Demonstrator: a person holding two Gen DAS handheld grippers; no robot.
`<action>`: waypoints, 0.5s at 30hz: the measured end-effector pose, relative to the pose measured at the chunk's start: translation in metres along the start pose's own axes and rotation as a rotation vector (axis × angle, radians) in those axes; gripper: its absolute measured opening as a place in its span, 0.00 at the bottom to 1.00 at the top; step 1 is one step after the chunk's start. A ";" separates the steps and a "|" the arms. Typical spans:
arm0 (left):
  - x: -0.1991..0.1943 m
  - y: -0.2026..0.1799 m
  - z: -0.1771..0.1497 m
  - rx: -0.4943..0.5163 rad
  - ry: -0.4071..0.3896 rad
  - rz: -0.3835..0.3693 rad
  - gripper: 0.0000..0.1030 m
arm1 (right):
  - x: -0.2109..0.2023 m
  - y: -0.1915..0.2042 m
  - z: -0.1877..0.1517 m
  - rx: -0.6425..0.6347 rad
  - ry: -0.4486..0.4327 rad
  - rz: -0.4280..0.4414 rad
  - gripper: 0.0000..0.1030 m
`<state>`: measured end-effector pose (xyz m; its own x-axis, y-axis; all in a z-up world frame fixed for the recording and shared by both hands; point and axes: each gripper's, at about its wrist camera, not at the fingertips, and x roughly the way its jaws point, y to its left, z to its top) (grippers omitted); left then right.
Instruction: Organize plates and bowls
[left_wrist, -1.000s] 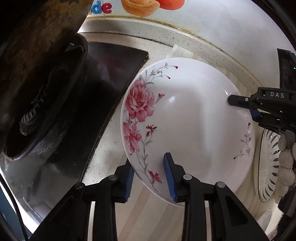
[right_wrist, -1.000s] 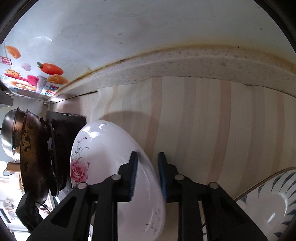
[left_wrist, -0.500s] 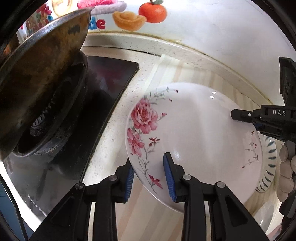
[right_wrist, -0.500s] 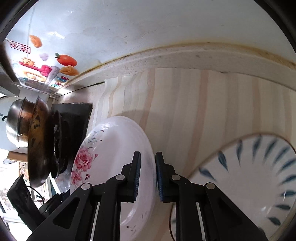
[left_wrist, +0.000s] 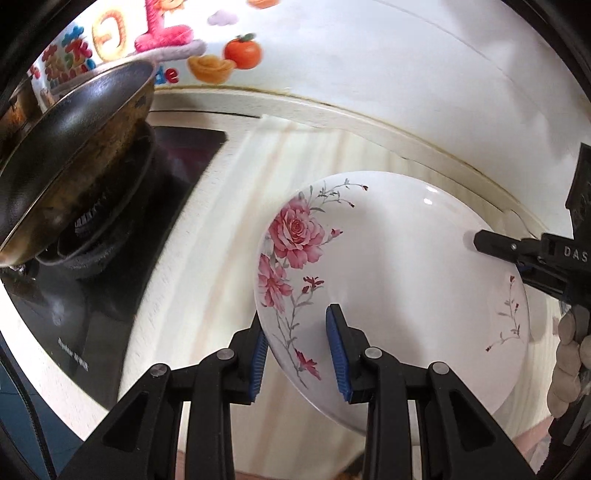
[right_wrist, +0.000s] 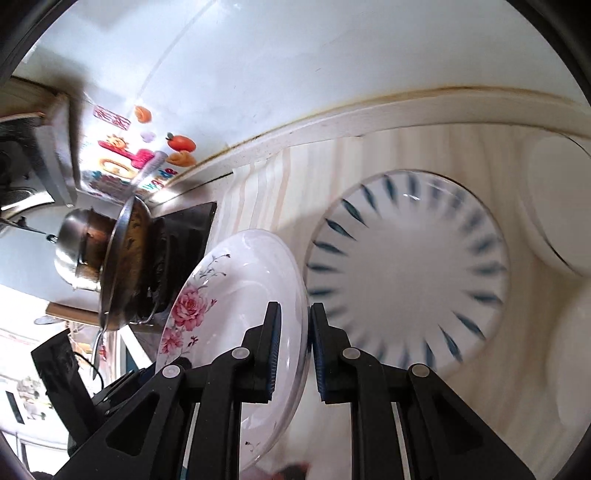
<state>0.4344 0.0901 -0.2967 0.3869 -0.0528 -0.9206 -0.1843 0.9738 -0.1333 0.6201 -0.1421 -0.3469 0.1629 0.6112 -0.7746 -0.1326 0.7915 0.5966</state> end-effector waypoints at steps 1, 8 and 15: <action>-0.004 -0.007 -0.005 0.011 0.001 -0.008 0.27 | -0.010 -0.006 -0.007 0.004 -0.008 0.000 0.17; -0.021 -0.065 -0.038 0.118 0.012 -0.051 0.27 | -0.074 -0.054 -0.067 0.055 -0.058 -0.029 0.17; -0.021 -0.113 -0.062 0.209 0.035 -0.077 0.27 | -0.113 -0.105 -0.122 0.105 -0.066 -0.072 0.17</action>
<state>0.3910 -0.0323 -0.2852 0.3603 -0.1325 -0.9234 0.0369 0.9911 -0.1278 0.4960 -0.2949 -0.3475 0.2328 0.5491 -0.8027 -0.0161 0.8274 0.5613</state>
